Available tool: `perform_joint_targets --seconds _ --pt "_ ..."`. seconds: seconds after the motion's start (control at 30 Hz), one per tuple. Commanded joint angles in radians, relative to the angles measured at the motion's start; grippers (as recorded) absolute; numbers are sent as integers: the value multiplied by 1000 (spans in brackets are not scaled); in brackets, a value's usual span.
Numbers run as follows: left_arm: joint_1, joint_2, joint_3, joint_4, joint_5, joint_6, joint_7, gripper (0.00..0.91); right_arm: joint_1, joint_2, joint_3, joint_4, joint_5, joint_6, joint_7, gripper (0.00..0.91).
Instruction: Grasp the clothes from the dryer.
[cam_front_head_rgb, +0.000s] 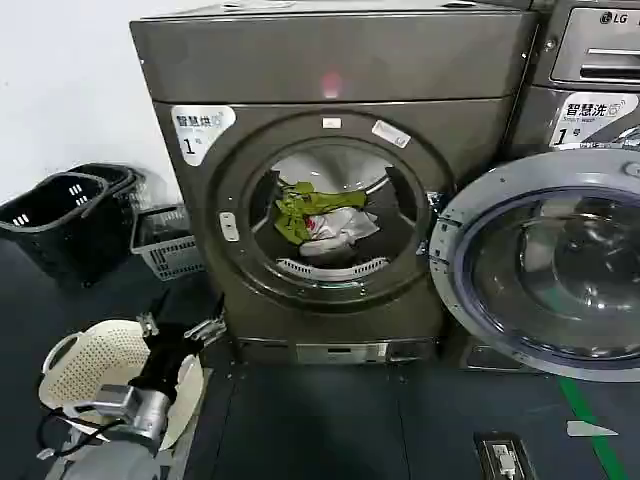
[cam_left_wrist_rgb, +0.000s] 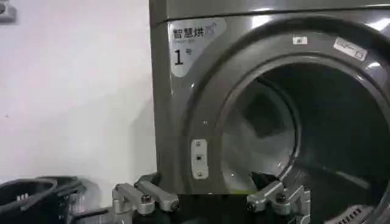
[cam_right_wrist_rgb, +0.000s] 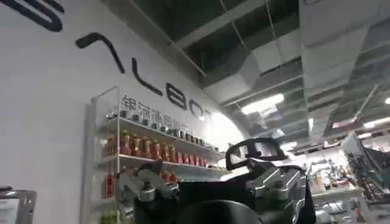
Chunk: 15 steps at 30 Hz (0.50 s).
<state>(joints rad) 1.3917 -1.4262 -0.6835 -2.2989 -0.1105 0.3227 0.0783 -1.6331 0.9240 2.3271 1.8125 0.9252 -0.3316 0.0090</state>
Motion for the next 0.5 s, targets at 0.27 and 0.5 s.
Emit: perform_joint_targets --seconds 0.27,0.5 --pt "0 -6 1 -1 2 -5 1 907 2 -3 -4 -7 3 16 -5 907" --pt "0 -4 4 -3 -7 -6 -3 907 -1 -9 -3 -6 7 17 -5 907"
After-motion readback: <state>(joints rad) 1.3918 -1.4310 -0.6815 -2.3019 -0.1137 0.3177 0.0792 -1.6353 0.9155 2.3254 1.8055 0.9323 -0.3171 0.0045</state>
